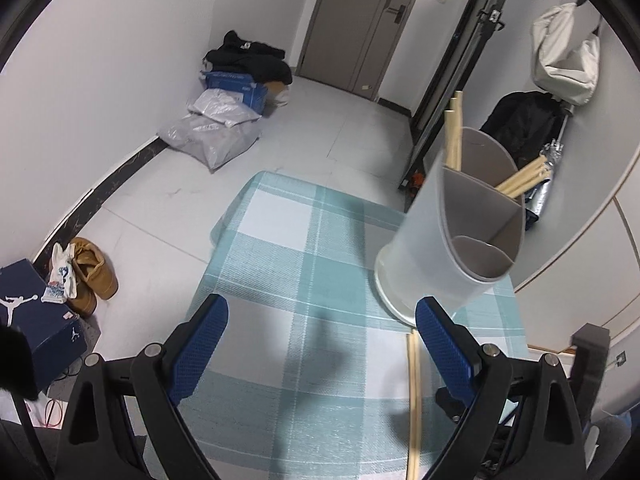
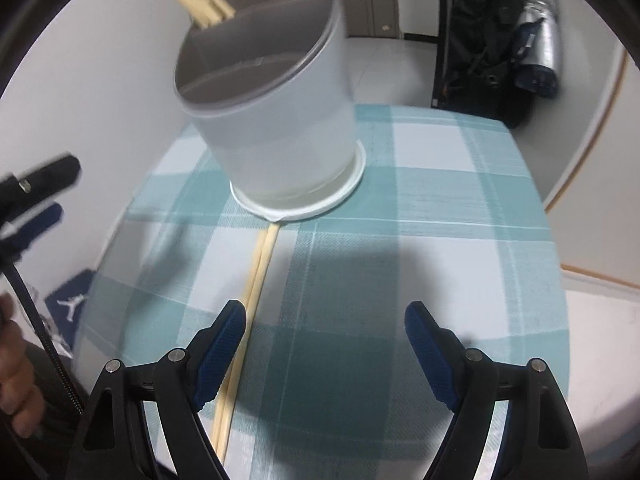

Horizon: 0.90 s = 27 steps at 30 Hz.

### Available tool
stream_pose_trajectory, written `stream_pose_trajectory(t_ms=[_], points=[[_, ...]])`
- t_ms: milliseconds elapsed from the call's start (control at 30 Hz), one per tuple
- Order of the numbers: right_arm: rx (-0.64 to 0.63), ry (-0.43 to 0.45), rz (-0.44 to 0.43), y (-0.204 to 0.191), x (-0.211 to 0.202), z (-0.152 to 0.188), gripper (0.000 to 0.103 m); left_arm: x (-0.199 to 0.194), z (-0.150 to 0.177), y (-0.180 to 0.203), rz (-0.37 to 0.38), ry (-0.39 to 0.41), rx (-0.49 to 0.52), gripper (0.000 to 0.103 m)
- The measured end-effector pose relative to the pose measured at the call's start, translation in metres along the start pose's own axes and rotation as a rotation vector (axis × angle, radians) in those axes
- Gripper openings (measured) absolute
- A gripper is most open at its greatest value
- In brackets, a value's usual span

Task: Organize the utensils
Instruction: 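Move the right gripper down to the loose chopsticks beside the holder, then pinch one wooden chopstick with the right gripper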

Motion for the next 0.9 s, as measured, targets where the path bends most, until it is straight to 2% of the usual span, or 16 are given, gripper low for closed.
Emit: stream_pose_trajectory(t_ms=[167,300,467,633,900], points=[[-0.061,-0.025,0.04,-0.014,0.012,0.005,0.082,0.003,0.001,-0.007,-0.018,-0.023,-0.013,0.093],[-0.076,-0.037,0.076,-0.015,0.017,0.009,0.078,0.002,0.003,-0.011,-0.044,-0.036,-0.021,0.093],[-0.073,-0.036,0.073,-0.016,0.014,0.012,0.069,0.003,0.004,-0.014,-0.05,-0.054,-0.028,0.093],[-0.098,-0.041,0.073,-0.026,0.013,0.015,0.057,-0.002,0.0,-0.019,-0.079,-0.032,-0.024,0.093],[-0.177,-0.026,0.113,-0.041,0.012,0.016,0.047,-0.006,-0.002,-0.025,-0.097,-0.016,-0.022,0.093]])
Point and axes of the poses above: each gripper's, at about its wrist camera, not at the fingertips, and x roughly the way its jaws point, y to its right, z to its underside, the point moved 8 cm from there along x, roughly the way its jaws point, and after that the axes turned 13 degrees about x, right-handed, at the moved point
